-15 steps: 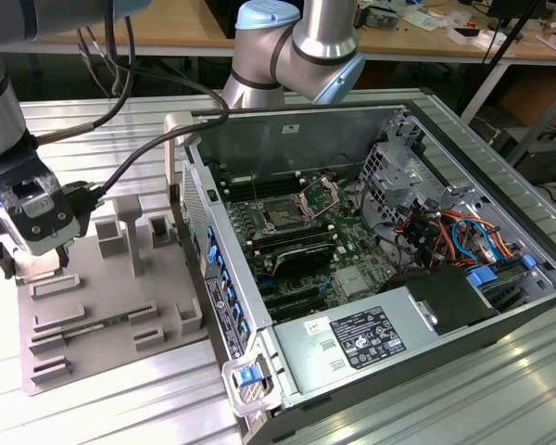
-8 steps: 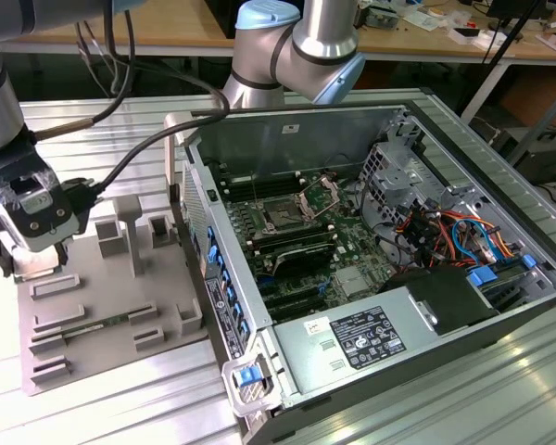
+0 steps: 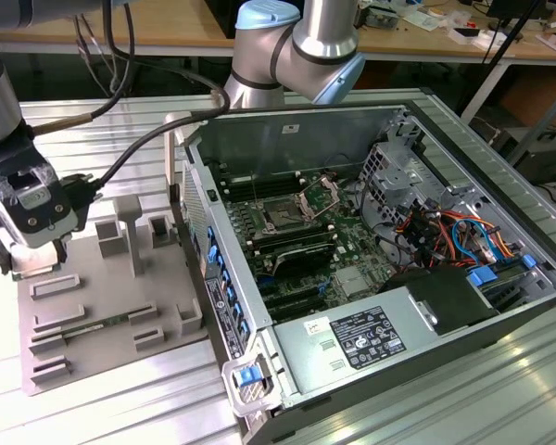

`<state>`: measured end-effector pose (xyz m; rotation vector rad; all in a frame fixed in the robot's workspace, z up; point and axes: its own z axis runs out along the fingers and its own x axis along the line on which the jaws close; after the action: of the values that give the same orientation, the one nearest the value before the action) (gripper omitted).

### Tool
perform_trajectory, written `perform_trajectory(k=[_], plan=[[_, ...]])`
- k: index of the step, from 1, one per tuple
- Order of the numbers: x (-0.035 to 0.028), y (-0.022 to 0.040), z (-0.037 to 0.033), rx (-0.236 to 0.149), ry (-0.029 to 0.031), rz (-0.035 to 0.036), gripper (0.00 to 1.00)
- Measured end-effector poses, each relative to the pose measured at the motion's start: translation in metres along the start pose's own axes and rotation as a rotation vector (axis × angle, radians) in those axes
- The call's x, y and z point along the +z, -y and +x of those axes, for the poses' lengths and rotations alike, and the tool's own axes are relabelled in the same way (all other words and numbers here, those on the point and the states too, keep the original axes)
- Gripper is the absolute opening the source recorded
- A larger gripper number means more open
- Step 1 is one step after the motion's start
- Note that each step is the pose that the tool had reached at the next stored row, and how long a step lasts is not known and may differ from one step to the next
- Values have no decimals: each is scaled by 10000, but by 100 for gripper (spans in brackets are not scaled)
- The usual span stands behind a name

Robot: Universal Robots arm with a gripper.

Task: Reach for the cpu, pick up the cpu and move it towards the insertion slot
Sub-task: 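Pick up the cpu and move it towards the insertion slot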

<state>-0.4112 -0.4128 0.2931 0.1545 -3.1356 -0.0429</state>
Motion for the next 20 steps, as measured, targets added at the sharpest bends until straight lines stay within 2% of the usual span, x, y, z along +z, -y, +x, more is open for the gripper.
perform_trajectory(k=[20], plan=[[-131,-4,0,0,0,0,55]])
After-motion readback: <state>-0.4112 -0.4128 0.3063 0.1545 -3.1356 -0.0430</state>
